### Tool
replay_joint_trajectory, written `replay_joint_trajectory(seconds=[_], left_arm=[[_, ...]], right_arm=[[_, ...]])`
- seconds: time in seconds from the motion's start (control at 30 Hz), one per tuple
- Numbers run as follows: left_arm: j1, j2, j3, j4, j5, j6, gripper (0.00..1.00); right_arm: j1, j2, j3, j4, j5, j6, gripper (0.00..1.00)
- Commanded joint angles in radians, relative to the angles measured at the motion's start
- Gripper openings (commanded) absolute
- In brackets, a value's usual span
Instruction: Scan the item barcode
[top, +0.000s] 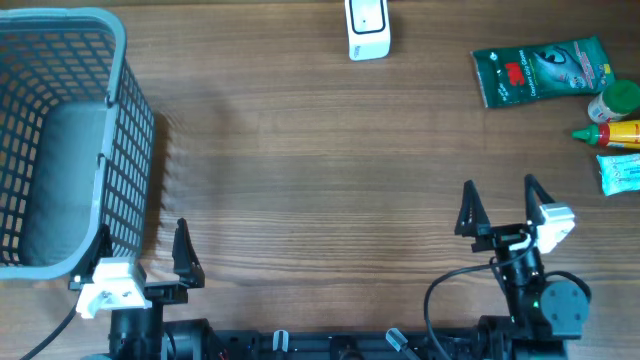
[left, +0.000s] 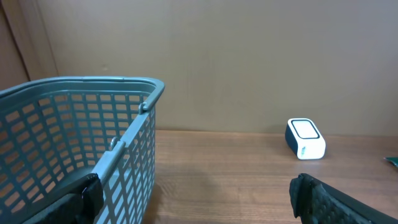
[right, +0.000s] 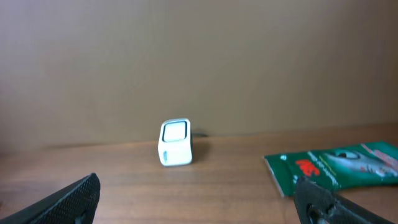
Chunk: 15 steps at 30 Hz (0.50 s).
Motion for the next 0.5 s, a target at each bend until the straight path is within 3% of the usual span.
replay_joint_trajectory(seconds=[0.0, 0.47], left_arm=[[0.008, -0.007, -0.002, 0.003, -0.003, -0.01, 1.0], [0.008, -0.007, -0.002, 0.003, -0.003, -0.01, 1.0]], right_arm=[[0.005, -0.017, -0.069, 0.024, 0.006, -0.013, 1.0], [0.005, -0.017, -0.14, 0.05, 0.04, -0.012, 1.0]])
